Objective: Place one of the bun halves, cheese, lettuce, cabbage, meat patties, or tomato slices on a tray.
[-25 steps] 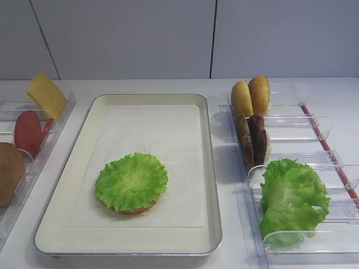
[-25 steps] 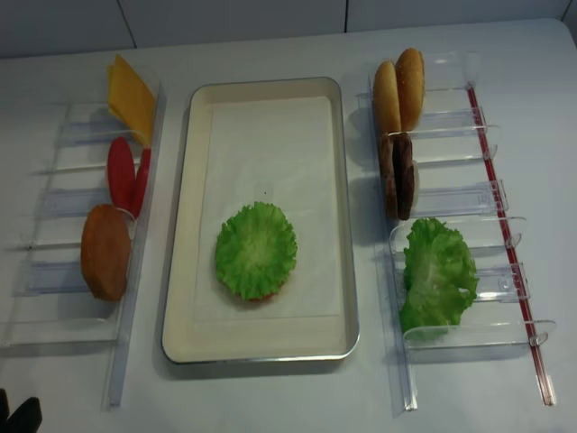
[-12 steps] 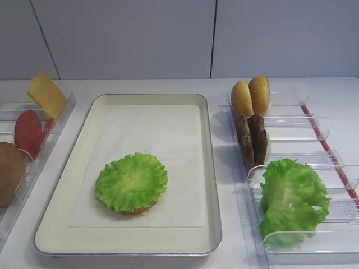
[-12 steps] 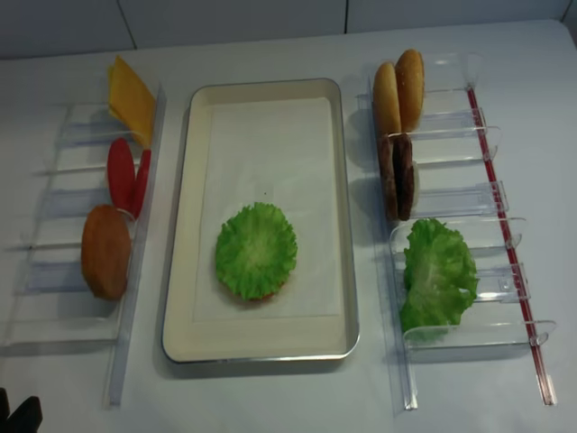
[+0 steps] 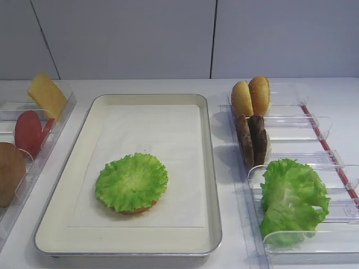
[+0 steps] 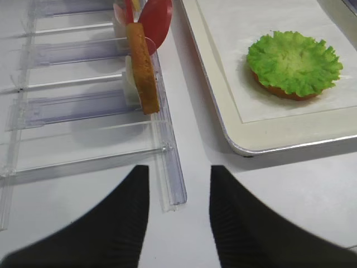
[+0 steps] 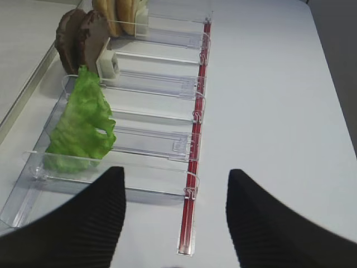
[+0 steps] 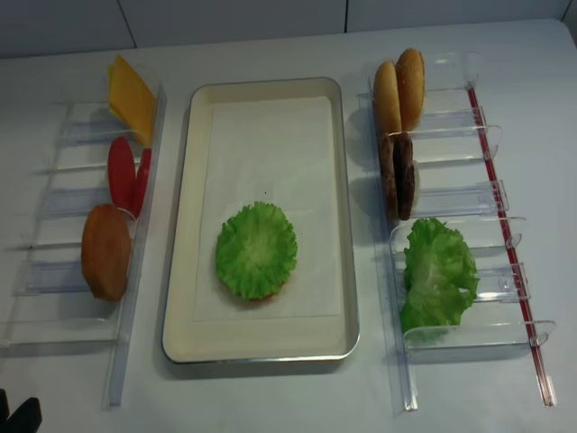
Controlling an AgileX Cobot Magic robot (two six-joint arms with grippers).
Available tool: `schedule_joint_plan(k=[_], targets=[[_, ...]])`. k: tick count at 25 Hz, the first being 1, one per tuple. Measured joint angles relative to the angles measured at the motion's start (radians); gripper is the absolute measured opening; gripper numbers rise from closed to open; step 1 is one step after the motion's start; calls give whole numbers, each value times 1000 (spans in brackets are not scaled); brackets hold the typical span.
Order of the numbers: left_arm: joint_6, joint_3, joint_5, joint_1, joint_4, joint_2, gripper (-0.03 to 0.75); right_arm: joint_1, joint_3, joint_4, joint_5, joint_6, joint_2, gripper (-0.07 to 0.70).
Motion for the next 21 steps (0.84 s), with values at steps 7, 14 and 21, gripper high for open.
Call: schedule_joint_plan(k=[7,14,21], targets=[[0,0,0,0,0,0,246,0,0,0,-2,0,0,434],[0,0,0,0,0,0,246,0,0,-2,-2,0,0,434],[0,0,0,0,0,0,246,0,0,-3,-2,0,-1,434]])
